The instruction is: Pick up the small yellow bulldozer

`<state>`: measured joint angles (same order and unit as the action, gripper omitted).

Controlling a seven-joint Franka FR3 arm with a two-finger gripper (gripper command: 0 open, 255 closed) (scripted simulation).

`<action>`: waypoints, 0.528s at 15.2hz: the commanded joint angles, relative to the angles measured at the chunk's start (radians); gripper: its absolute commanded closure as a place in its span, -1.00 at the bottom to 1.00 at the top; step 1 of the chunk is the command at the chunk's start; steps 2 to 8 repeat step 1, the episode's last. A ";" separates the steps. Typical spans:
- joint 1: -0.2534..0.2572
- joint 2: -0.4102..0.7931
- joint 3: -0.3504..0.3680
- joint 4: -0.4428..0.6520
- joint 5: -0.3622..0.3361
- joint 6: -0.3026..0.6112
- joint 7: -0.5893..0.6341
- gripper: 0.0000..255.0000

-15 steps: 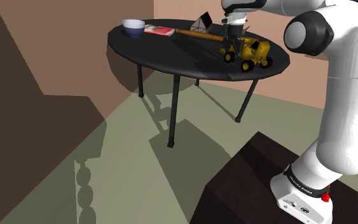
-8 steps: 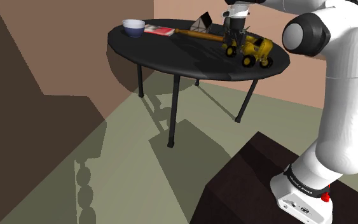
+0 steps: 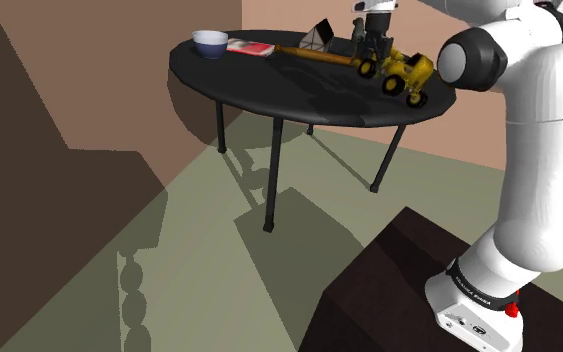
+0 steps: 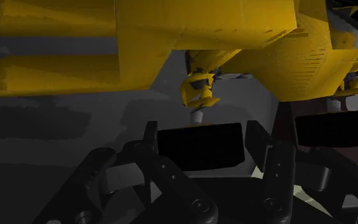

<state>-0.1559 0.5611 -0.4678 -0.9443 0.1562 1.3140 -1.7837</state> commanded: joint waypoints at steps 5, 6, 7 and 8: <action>-0.002 0.001 0.000 0.012 0.001 -0.009 0.000 1.00; -0.002 0.001 0.000 0.012 0.001 -0.009 0.000 1.00; -0.002 0.001 0.000 0.012 0.001 -0.009 0.000 1.00; -0.002 0.001 0.000 0.012 0.001 -0.009 0.000 1.00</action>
